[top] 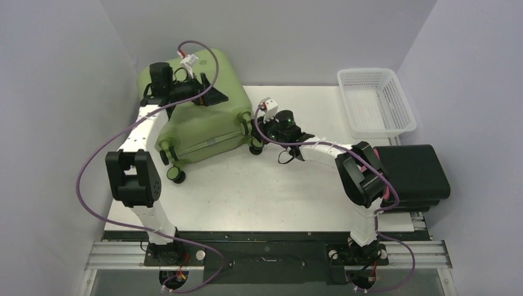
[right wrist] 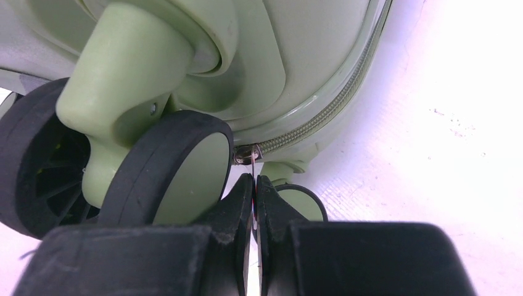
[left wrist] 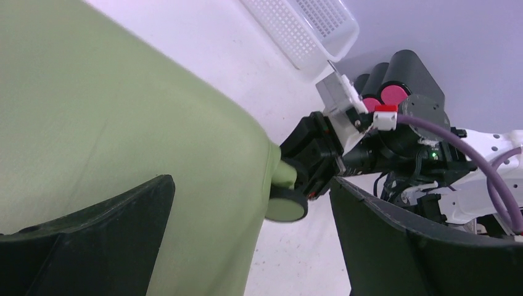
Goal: Open, take out, and arrange the luggage
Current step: Unzip the luggage at the center of the board.
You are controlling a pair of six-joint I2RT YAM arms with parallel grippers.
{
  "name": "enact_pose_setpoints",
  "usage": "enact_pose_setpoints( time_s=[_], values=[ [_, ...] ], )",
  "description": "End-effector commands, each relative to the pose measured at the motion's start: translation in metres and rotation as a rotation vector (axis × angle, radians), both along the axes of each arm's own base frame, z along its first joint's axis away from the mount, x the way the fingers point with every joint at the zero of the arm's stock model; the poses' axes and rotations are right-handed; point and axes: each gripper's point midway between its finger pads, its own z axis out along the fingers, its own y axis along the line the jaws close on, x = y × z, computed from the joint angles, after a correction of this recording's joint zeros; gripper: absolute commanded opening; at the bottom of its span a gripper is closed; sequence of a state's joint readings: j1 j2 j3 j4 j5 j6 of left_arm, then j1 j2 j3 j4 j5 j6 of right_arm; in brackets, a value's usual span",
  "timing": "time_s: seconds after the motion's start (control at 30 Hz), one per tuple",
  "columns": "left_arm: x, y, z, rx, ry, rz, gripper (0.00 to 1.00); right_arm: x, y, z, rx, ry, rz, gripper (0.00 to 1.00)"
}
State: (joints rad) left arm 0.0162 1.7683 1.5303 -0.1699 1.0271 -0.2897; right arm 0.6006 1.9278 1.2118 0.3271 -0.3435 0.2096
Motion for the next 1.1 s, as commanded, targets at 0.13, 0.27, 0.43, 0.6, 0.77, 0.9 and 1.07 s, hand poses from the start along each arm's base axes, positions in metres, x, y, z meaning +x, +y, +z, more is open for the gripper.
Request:
enact_pose_setpoints(
  time_s=[0.13,0.27,0.43,0.6,0.77,0.9,1.07],
  values=[
    [0.009,-0.134,0.005,-0.095,0.128,-0.193,0.96,0.017,-0.016,-0.006,0.086,0.017,-0.052,0.00],
    [0.016,-0.168,-0.004,-0.073,0.123,-0.213,0.96,0.018,-0.018,-0.005,0.156,0.046,-0.041,0.00],
    [0.013,-0.175,-0.025,-0.030,0.175,-0.161,0.96,0.026,-0.021,-0.007,0.198,0.081,-0.047,0.00],
    [-0.005,-0.160,-0.036,0.003,0.211,-0.088,0.97,0.036,-0.018,-0.010,0.239,0.126,-0.051,0.00],
    [-0.022,-0.145,-0.034,-0.001,0.237,-0.059,0.98,0.043,-0.015,-0.012,0.267,0.152,-0.049,0.00],
    [-0.035,-0.132,-0.040,-0.006,0.266,-0.051,0.98,0.051,-0.017,-0.011,0.328,0.171,-0.052,0.00],
    [-0.038,-0.129,-0.043,0.053,0.226,-0.055,0.99,0.058,-0.019,-0.015,0.349,0.189,-0.048,0.00]
  ],
)
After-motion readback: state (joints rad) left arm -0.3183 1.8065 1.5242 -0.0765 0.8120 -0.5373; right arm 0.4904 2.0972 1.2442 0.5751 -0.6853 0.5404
